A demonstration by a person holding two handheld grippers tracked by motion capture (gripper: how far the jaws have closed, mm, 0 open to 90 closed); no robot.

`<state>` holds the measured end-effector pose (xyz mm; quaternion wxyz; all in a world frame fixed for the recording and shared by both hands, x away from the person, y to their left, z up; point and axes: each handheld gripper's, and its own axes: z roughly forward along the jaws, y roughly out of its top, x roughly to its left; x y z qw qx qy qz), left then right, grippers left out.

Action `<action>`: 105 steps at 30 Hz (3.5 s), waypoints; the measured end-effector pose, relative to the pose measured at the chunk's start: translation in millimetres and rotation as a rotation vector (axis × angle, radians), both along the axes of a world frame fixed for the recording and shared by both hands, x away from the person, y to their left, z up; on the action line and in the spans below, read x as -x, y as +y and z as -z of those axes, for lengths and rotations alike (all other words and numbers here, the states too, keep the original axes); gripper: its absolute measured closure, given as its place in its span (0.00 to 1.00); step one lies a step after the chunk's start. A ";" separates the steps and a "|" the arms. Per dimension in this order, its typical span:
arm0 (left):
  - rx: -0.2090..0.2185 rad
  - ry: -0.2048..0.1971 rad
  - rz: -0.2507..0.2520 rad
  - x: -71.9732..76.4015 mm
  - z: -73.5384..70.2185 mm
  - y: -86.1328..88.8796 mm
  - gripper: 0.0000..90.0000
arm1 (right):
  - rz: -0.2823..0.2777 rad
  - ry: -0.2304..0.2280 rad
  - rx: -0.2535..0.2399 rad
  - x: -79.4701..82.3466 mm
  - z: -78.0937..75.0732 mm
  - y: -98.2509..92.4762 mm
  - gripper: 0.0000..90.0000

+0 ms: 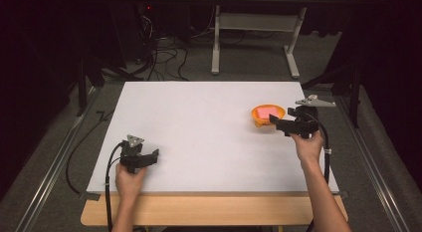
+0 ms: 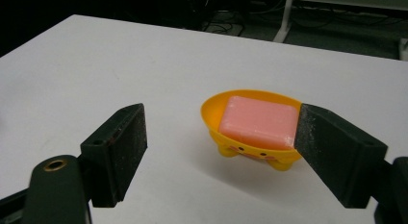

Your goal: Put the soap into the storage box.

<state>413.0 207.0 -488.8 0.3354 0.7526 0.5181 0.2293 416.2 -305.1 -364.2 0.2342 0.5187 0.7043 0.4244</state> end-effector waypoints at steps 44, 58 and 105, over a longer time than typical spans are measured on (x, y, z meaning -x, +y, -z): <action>-0.002 -0.004 -0.002 0.3 0.0 -0.5 0.25 | -0.059 -0.004 -0.044 42.0 34.5 11.1 0.22; -0.002 -0.004 -0.001 0.3 0.0 -0.5 0.25 | -0.086 0.007 -0.045 41.7 44.4 17.7 0.23; -0.002 -0.004 -0.002 0.3 0.0 -0.5 0.25 | -0.094 0.111 0.071 16.0 90.8 45.2 0.23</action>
